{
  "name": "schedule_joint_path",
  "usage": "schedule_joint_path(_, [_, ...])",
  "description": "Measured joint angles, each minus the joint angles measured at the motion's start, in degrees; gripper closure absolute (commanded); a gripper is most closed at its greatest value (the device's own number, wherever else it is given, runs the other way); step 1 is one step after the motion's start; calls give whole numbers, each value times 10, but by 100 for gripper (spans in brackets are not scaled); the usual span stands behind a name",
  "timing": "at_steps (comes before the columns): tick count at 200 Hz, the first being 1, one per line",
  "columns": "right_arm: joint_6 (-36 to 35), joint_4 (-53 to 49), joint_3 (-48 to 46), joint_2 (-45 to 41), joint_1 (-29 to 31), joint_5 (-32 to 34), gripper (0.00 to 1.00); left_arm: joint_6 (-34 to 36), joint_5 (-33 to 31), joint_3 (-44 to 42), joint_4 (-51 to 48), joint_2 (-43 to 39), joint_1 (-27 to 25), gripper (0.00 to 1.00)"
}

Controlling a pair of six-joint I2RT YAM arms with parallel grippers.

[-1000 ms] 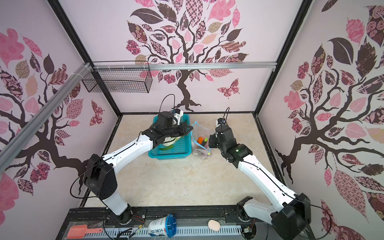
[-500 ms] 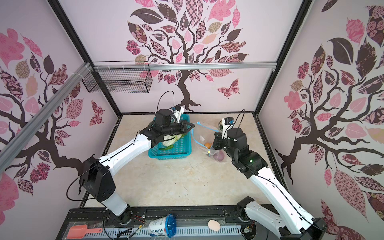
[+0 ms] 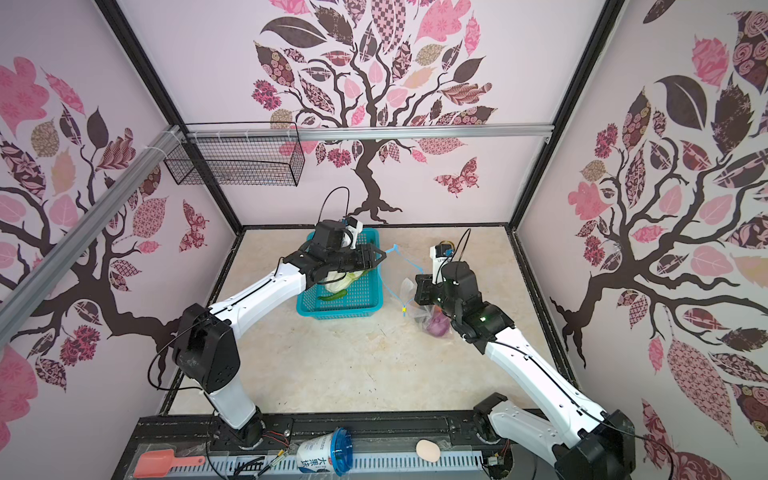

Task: Place the food in the zip-top bag and seal the zipper
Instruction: 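Lower the left gripper into the basket beside the lettuce toward the green chili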

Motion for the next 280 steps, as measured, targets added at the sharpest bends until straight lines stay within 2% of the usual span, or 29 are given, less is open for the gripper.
schedule_joint_path(30, [0,15,-9,0,0,0,100,41,-17,0,-70,-31,35,29])
schedule_joint_path(66, [0,23,-16,0,0,0,100,98,-14,-48,-103,-93,130,29])
schedule_joint_path(83, [0,26,-16,0,0,0,100,134,-17,-71,-113,-107,150,29])
schedule_joint_path(127, [-3,25,-16,0,0,0,100,238,-38,-77,-160,-65,146,28])
schedule_joint_path(162, [-7,25,-16,2,0,0,100,286,-45,-80,-182,-30,146,28])
schedule_joint_path(191, [-9,25,-16,2,0,0,100,302,-48,-80,-185,-13,146,28])
schedule_joint_path(237, [-12,26,-16,1,0,2,100,316,-47,-77,-201,68,142,28])
schedule_joint_path(280, [-12,30,-16,1,0,5,100,319,-68,-76,-197,89,131,28])
